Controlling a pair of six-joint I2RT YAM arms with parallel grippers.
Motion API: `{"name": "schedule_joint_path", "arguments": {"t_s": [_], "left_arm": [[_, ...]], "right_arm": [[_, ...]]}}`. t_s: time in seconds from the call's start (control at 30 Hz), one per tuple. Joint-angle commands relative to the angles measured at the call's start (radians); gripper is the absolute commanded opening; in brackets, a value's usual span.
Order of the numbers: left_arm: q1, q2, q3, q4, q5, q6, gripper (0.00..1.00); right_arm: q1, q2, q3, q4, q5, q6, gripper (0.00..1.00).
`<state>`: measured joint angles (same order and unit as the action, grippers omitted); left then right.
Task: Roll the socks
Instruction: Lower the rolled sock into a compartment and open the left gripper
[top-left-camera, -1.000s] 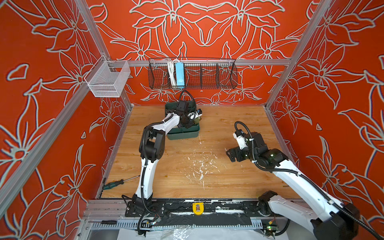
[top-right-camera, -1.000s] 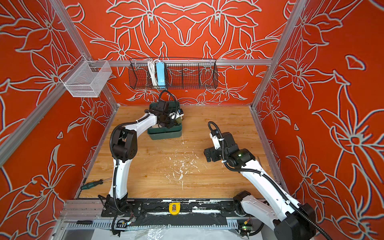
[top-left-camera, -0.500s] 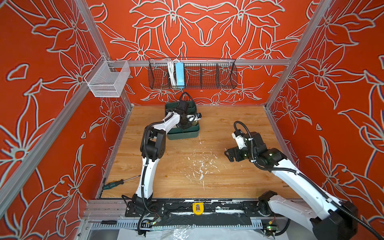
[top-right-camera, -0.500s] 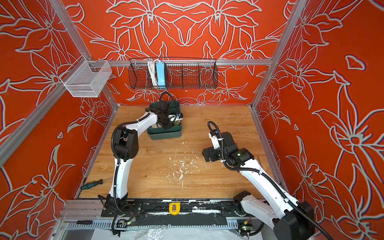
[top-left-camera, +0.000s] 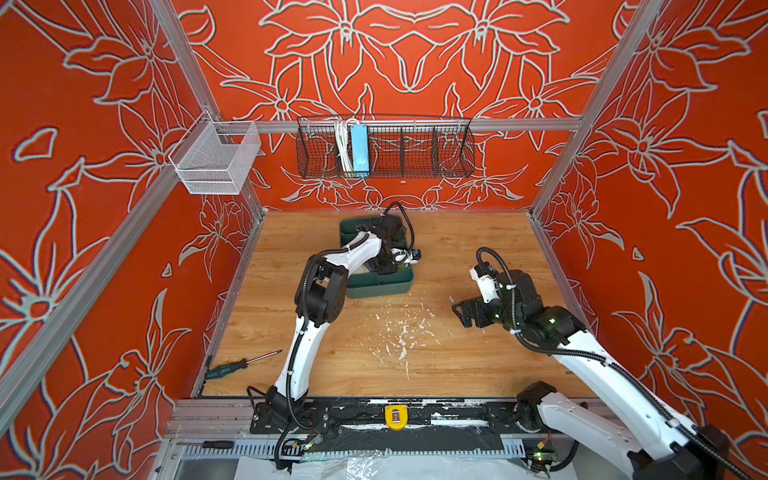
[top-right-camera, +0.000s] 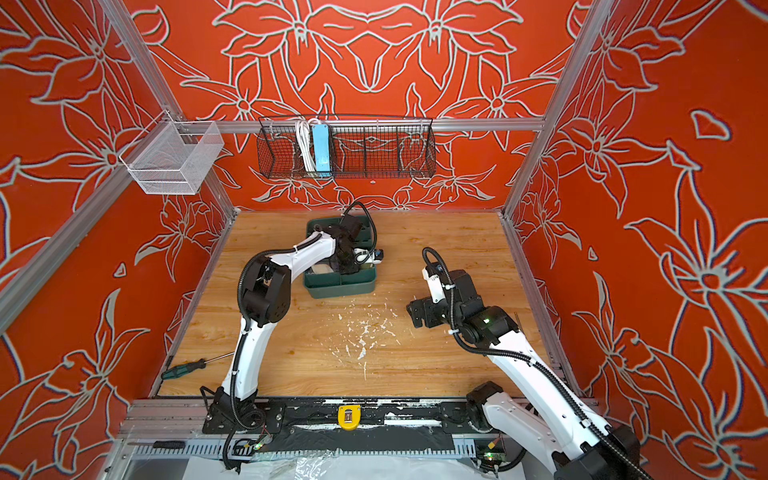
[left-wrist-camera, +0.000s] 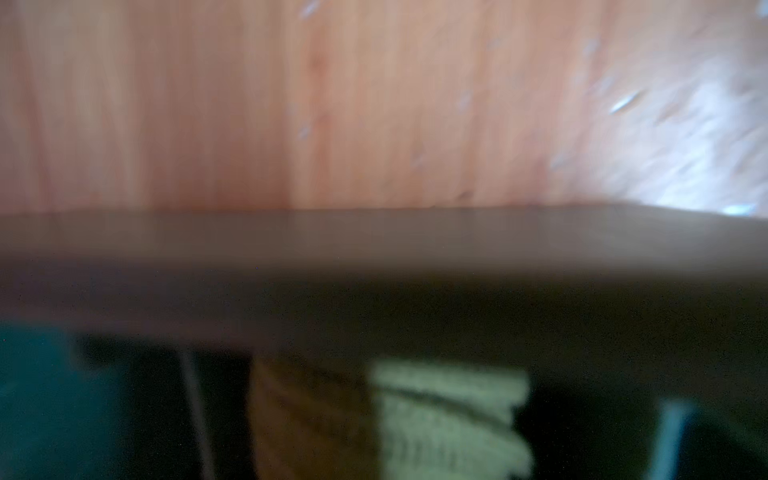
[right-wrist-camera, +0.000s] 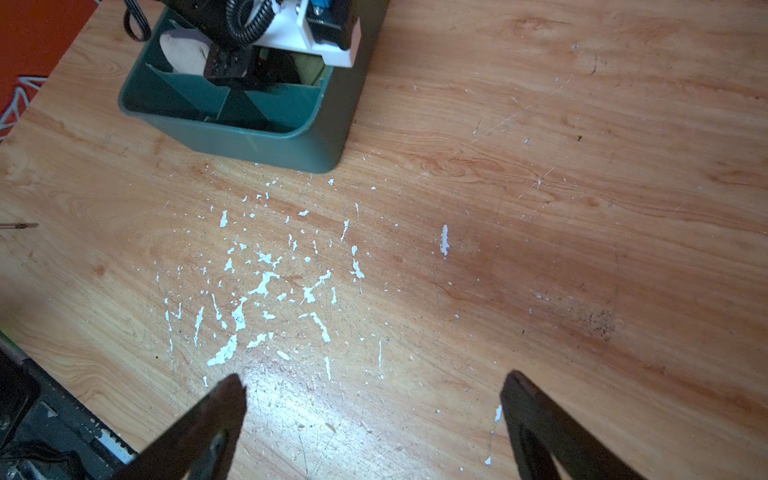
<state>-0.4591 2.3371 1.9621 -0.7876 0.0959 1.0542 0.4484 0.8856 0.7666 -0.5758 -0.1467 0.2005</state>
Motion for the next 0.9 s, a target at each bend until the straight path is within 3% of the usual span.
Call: {"name": "schedule_joint_path", "arguments": {"t_s": [0.0, 0.1, 0.4, 0.87], "left_arm": [[-0.018, 0.074, -0.019, -0.081, 0.061, -0.029, 0.05], [-0.024, 0.086, -0.016, -0.07, 0.066, -0.052, 0.2], [-0.034, 0.069, -0.022, -0.062, 0.068, -0.095, 0.52], [-0.041, 0.013, -0.085, -0.03, 0.029, -0.042, 0.8]], "right_arm": [[0.001, -0.023, -0.019, -0.019, 0.003, 0.026, 0.98], [0.001, -0.028, -0.017, -0.025, 0.003, 0.029, 0.98], [0.001, -0.034, -0.002, -0.032, 0.01, 0.033, 0.98], [0.001, -0.054, -0.007, -0.046, 0.018, 0.031, 0.98]]}}
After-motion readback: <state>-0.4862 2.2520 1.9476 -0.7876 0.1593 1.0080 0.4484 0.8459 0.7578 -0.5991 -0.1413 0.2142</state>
